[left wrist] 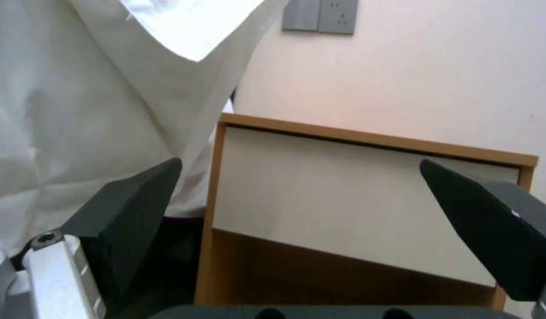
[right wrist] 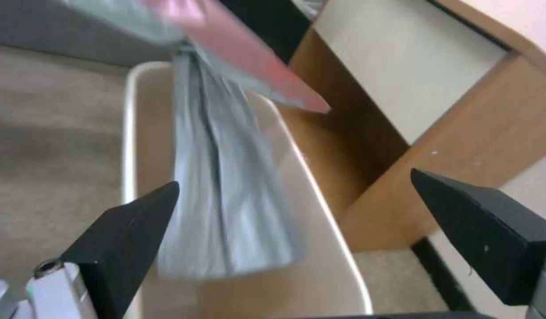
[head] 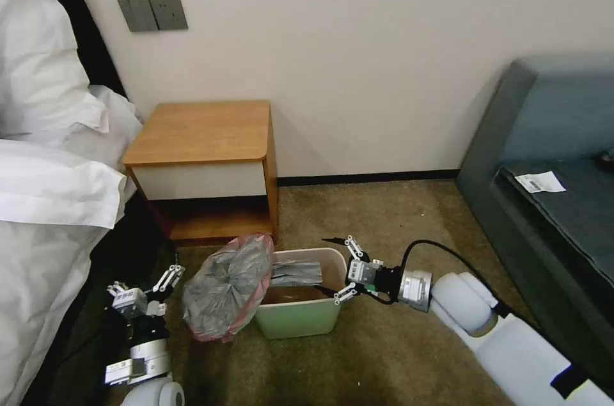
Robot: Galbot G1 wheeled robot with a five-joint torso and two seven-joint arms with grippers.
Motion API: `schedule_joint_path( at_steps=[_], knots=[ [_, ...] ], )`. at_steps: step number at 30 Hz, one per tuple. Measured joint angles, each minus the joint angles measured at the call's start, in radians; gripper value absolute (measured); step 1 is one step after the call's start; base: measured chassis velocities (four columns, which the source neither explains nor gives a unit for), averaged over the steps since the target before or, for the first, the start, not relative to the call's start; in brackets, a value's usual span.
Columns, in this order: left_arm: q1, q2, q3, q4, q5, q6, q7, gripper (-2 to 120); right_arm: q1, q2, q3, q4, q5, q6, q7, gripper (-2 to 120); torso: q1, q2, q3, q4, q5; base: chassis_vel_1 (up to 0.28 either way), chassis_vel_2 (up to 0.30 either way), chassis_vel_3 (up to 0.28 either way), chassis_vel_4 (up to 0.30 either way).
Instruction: Pick up the garbage bag from the table and place it over the trash can.
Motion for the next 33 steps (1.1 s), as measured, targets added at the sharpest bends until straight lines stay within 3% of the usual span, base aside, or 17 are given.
schedule_joint_path(
  at_steps=[6,10,16,20,24,25,27,28,29,31,32,33],
  knots=[
    [-0.002,-0.005,0.001,-0.014,0.008,0.009,0.000,100,-0.013,-0.055,0.036,0.031,0.090,-0.008,-0.099,100,0.000,0.000,0.000,0.0000,0.0001,0.000,0.000,0.000,0.000],
    [-0.002,-0.005,0.003,-0.021,0.014,0.013,0.000,100,-0.048,-0.075,0.070,0.063,0.113,-0.007,-0.111,100,0.000,0.000,0.000,-0.0001,-0.0001,0.000,0.000,0.000,0.000],
    [0.001,-0.004,0.004,-0.035,0.018,0.015,0.000,100,-0.091,-0.053,0.108,0.088,0.123,-0.001,-0.111,100,0.000,0.000,0.000,-0.0001,0.0001,0.000,0.000,0.000,0.000],
    [0.028,0.005,0.004,-0.111,-0.009,0.045,-0.006,100,-0.126,-0.006,0.157,0.110,0.120,0.014,-0.107,100,0.000,0.000,0.000,-0.0001,-0.0004,0.000,0.000,0.000,0.000],
    [0.107,0.044,0.005,-0.300,-0.117,0.178,-0.015,100,-0.183,0.073,0.248,0.136,0.123,0.050,-0.092,100,0.000,0.000,0.000,0.0001,-0.0003,0.000,0.000,0.000,0.000],
    [0.107,0.044,0.005,-0.300,-0.117,0.178,-0.015,100,-0.183,0.073,0.248,0.136,0.123,0.050,-0.092,100,0.000,0.000,0.000,0.0001,-0.0003,0.000,0.000,0.000,0.000],
    [0.179,0.114,0.016,-0.522,-0.249,0.354,-0.024,100,-0.226,0.153,0.306,0.158,0.119,0.094,-0.030,100,0.000,0.000,0.000,0.0000,-0.0003,0.000,0.000,0.000,0.000],
    [0.197,0.147,0.024,-0.594,-0.301,0.424,-0.027,100,-0.238,0.185,0.318,0.165,0.112,0.113,0.009,100,0.000,0.000,0.000,0.0000,0.0007,0.000,0.000,0.000,0.000],
    [0.197,0.147,0.024,-0.594,-0.301,0.424,-0.027,100,-0.238,0.185,0.318,0.165,0.112,0.113,0.009,100,0.000,0.000,0.000,0.0000,0.0007,0.000,0.000,0.000,0.000],
    [0.212,0.211,0.044,-0.682,-0.417,0.561,-0.036,100,-0.247,0.235,0.323,0.167,0.099,0.141,0.075,100,0.000,0.000,0.000,0.0001,-0.0003,0.000,0.000,0.000,0.000],
    [0.212,0.211,0.044,-0.682,-0.417,0.561,-0.036,100,-0.247,0.235,0.323,0.167,0.099,0.141,0.075,100,0.000,0.000,0.000,0.0001,-0.0003,0.000,0.000,0.000,0.000],
    [0.210,0.254,0.062,-0.719,-0.506,0.683,-0.046,100,-0.251,0.271,0.329,0.167,0.092,0.152,0.106,100,0.000,0.000,0.000,0.0000,-0.0001,0.000,0.000,0.000,0.000]
  ],
)
